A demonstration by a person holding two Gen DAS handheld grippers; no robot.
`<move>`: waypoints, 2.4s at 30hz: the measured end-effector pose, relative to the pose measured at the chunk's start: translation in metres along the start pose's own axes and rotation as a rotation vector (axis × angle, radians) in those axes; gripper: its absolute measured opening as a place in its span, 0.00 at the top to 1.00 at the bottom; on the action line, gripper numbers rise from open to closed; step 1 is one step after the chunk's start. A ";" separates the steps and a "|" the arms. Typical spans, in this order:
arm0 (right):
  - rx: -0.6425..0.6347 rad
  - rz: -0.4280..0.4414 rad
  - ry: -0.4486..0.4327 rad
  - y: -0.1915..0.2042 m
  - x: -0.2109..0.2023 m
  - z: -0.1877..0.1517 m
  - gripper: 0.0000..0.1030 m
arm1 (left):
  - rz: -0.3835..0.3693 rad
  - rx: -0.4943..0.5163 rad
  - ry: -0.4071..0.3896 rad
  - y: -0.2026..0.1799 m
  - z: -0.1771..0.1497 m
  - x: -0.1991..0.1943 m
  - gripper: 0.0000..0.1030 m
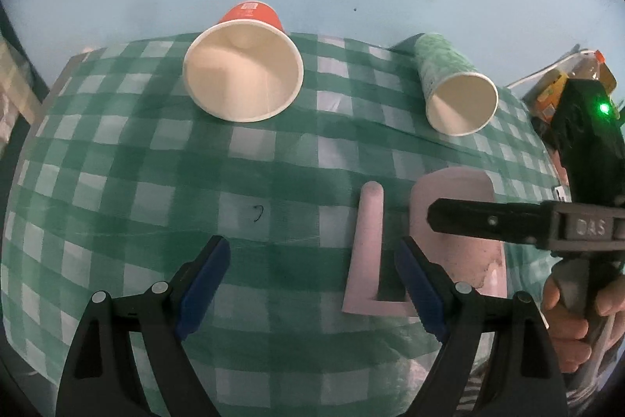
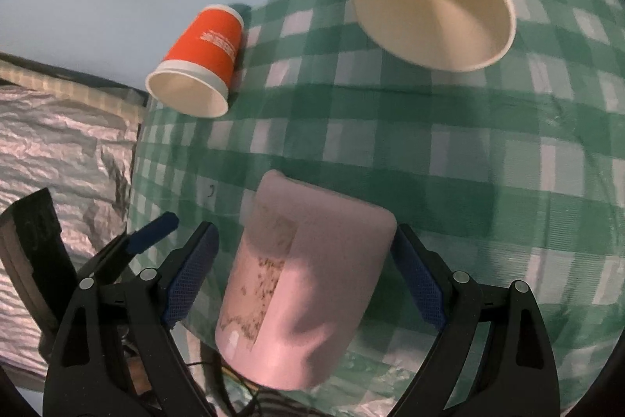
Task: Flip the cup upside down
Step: 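Rotate the pink mug upright and lower it onto the tablecloth, then open the right tool and withdraw it from the pink mug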
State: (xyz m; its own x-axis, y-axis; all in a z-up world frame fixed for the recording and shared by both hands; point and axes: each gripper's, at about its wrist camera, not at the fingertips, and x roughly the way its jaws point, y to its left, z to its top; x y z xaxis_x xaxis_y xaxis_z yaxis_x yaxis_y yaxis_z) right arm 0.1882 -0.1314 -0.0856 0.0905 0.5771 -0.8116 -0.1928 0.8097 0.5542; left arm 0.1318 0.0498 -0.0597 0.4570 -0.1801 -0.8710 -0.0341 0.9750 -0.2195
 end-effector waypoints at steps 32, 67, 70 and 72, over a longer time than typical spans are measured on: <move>-0.530 -0.335 -0.590 0.067 -0.048 -0.069 0.29 | -0.032 -0.135 -0.177 0.013 -0.030 -0.034 0.15; -0.469 -0.330 -0.679 0.055 -0.076 -0.105 0.17 | 0.004 -0.095 -0.397 -0.007 -0.052 -0.086 0.04; -0.441 -0.329 -0.680 0.055 -0.089 -0.109 0.15 | 0.018 -0.061 -0.459 -0.017 -0.059 -0.097 0.01; -0.418 -0.329 -0.696 0.054 -0.099 -0.113 0.14 | 0.027 -0.032 -0.494 -0.024 -0.063 -0.103 0.01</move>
State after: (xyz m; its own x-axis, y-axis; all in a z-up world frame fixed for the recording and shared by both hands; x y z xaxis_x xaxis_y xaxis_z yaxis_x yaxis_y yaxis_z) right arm 0.0580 -0.1569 0.0036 0.7539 0.3652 -0.5461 -0.3820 0.9200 0.0879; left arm 0.0290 0.0367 0.0076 0.8221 -0.0643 -0.5657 -0.0752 0.9727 -0.2197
